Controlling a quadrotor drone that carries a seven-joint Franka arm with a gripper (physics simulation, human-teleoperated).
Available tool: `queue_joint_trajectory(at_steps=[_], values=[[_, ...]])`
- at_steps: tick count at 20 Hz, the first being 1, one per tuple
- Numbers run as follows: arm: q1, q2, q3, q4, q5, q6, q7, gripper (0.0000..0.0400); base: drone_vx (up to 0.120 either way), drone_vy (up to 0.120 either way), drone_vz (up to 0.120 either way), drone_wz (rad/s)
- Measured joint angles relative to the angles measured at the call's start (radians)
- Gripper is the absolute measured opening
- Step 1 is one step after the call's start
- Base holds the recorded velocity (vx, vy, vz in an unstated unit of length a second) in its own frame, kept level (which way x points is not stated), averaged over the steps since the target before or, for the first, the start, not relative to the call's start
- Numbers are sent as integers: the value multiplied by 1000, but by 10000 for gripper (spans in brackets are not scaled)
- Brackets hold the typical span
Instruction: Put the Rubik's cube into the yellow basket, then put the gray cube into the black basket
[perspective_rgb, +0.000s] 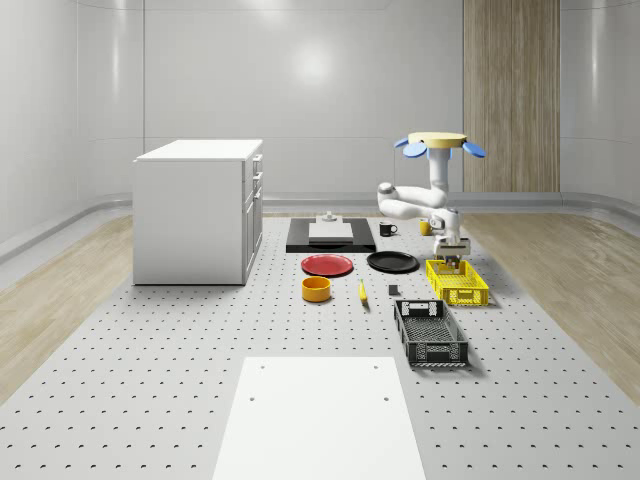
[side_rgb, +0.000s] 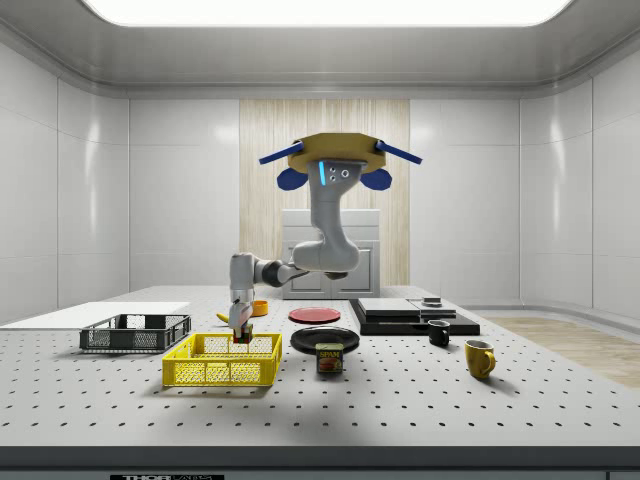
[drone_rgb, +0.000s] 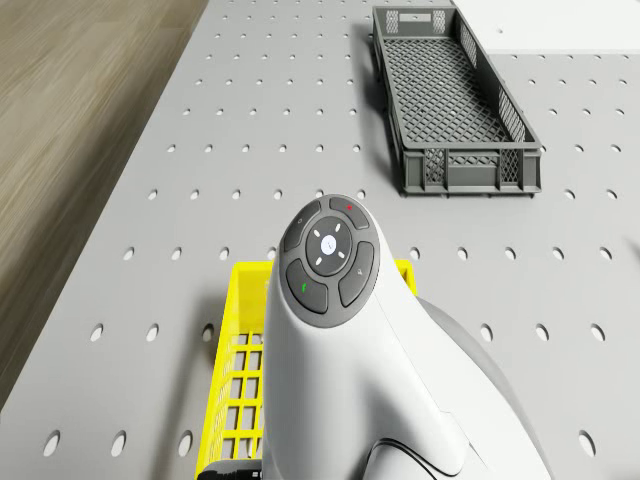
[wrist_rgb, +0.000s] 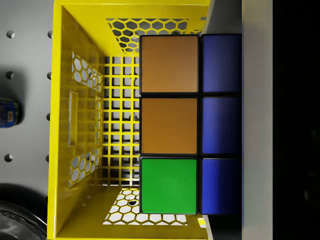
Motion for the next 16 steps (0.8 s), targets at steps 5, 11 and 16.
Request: queue_joint_trajectory(at_steps=[5,11,16], values=[[-3,-2,-17,4,-15,8,-2,287,16,0,0,0],[-17,-3,-97,25,-90,38,-15,286,0,0,0,0],[-30,3,-161,47,-151,59,-20,286,0,0,0,0]])
